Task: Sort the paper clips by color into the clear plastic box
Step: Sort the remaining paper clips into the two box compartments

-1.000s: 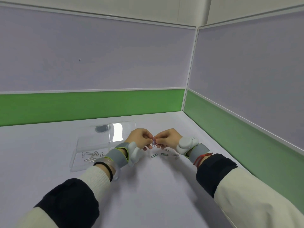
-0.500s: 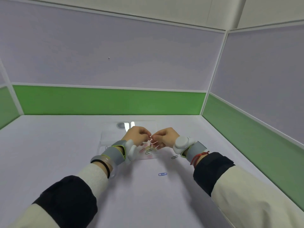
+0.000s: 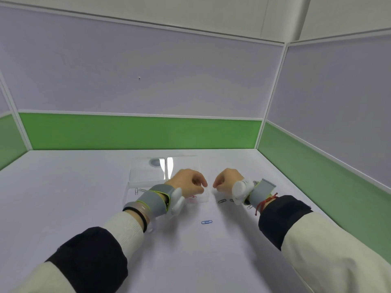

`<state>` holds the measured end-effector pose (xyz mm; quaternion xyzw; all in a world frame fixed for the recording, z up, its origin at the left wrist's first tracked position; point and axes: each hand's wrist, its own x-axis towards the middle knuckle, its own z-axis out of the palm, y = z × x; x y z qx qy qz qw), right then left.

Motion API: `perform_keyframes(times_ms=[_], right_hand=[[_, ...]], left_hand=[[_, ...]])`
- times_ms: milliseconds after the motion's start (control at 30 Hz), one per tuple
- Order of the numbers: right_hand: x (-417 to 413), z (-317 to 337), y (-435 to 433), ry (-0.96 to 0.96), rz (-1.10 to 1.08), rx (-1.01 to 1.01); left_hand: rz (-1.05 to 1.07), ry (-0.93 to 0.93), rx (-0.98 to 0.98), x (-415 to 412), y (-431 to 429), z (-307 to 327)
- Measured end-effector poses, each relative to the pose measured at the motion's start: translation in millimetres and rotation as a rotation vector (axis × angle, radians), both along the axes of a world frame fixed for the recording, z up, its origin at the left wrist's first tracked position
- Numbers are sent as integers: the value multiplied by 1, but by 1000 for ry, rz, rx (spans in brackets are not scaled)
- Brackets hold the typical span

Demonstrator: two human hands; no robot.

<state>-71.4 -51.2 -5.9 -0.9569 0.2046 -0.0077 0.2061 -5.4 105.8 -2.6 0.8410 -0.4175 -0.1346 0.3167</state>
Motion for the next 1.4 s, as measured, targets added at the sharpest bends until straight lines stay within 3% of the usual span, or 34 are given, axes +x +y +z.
perform_keyframes(times_ms=[167,267,733,967,1167,1400], right_hand=[[-17,-18,-9,121,89,-57],[-17,-21,-11,102,114,-68],[-20,-32,-11,213,68,-108],[-32,-20,-30,30,19,-72],[-46,-18,-46,106,-5,-108],[-52,-25,-38,87,-8,-157]], left_hand=[[-222,-202,389,-26,-10,-10],[-244,-237,479,-32,-14,-18],[-214,-353,574,-40,-28,-25],[-168,-361,448,-43,-31,-31],[-92,-397,240,-38,-48,-28],[-158,-391,332,-42,-69,-41]])
